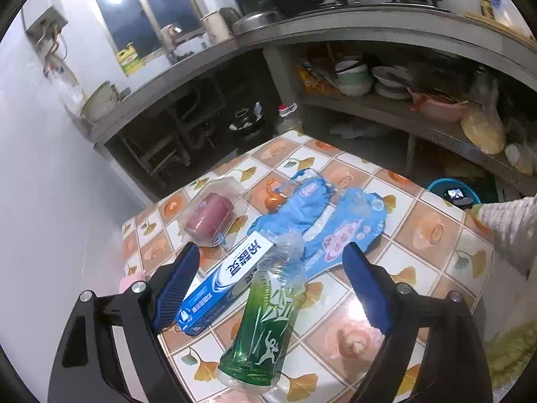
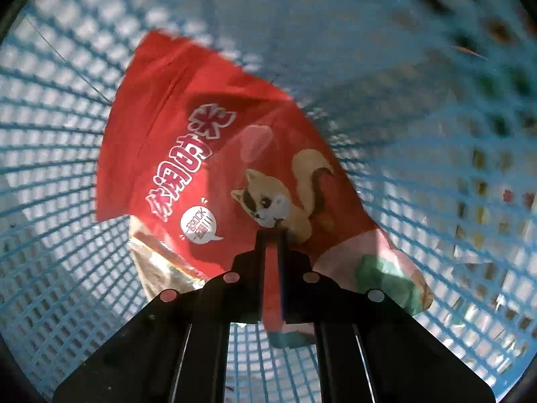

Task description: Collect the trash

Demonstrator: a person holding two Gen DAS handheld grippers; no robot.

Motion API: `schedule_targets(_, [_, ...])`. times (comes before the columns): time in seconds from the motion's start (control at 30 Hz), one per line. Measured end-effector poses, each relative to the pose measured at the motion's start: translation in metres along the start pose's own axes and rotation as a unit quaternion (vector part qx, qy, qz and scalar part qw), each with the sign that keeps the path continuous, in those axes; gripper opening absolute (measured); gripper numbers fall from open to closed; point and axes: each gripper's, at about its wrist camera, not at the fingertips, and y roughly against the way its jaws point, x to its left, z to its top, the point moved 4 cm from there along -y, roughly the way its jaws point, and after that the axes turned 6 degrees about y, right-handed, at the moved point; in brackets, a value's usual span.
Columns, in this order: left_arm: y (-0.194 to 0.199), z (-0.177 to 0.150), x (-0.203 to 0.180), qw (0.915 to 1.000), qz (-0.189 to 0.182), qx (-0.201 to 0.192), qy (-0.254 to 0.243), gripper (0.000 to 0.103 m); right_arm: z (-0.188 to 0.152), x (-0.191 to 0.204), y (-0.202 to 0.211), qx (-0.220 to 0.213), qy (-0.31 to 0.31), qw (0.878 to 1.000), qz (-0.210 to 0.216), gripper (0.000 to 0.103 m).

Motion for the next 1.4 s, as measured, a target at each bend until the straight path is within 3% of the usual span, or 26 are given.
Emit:
schedule_targets(0.07, [-0.004, 0.001, 0.005, 0.9999, 0.009, 0.005, 0.005, 0.085, 0.003, 0.004, -0.011, 0.021, 0.001, 1.000, 0.005, 0.006])
schedule_targets(0.2, [-0.011, 0.001, 0.013, 0.9995, 0.009, 0.010, 0.027, 0.085, 0.002, 0.004, -0.011, 0.016, 0.002, 1.000, 0.011, 0.007])
schedule_targets(0.3, [-0.010, -0.001, 0.017, 0.9993, 0.002, 0.002, 0.038, 0.085, -0.004, -0.001, 0.008, -0.007, 0.002, 1.000, 0.018, 0.024])
schedule_targets(0.33, [-0.010, -0.002, 0.017, 0.9992, 0.000, 0.000, 0.041, 0.085, -0.006, 0.002, 0.014, -0.015, 0.002, 1.000, 0.020, 0.035])
schedule_targets(0.37, [-0.008, -0.005, 0.018, 0.9990, -0.001, -0.002, 0.044, 0.085, -0.011, -0.001, 0.024, -0.023, 0.001, 0.999, 0.023, 0.043])
schedule_targets(0.47, [-0.002, -0.015, 0.026, 0.9976, -0.009, -0.012, 0.068, 0.085, -0.030, -0.009, 0.058, -0.054, -0.003, 0.997, 0.052, 0.053])
schedule_targets(0.73, [0.027, -0.052, 0.057, 0.9889, -0.020, -0.049, 0.139, 0.090, -0.104, -0.022, 0.194, -0.171, -0.021, 0.975, 0.143, 0.058])
schedule_targets(0.93, [0.022, -0.082, 0.076, 0.9852, 0.001, -0.043, 0.166, 0.093, -0.195, -0.020, 0.337, -0.299, -0.005, 0.933, 0.202, 0.068])
schedule_targets(1.07, [0.006, -0.093, 0.082, 0.9849, 0.016, -0.034, 0.169, 0.097, -0.272, 0.024, 0.406, -0.373, 0.008, 0.878, 0.299, 0.081])
schedule_targets(1.13, [-0.002, -0.100, 0.085, 0.9827, 0.008, -0.030, 0.183, 0.098, -0.302, 0.069, 0.423, -0.371, 0.052, 0.859, 0.349, 0.083])
schedule_targets(1.27, [-0.012, -0.115, 0.091, 0.9739, -0.021, -0.026, 0.224, 0.098, -0.347, 0.173, 0.434, -0.320, 0.168, 0.837, 0.410, 0.084])
schedule_targets(1.33, [-0.013, -0.120, 0.095, 0.9711, -0.024, -0.028, 0.236, 0.098, -0.365, 0.223, 0.441, -0.296, 0.224, 0.834, 0.408, 0.084])
schedule_targets(1.4, [-0.010, -0.121, 0.102, 0.9684, -0.020, -0.037, 0.246, 0.098, -0.381, 0.265, 0.452, -0.282, 0.279, 0.822, 0.410, 0.084])
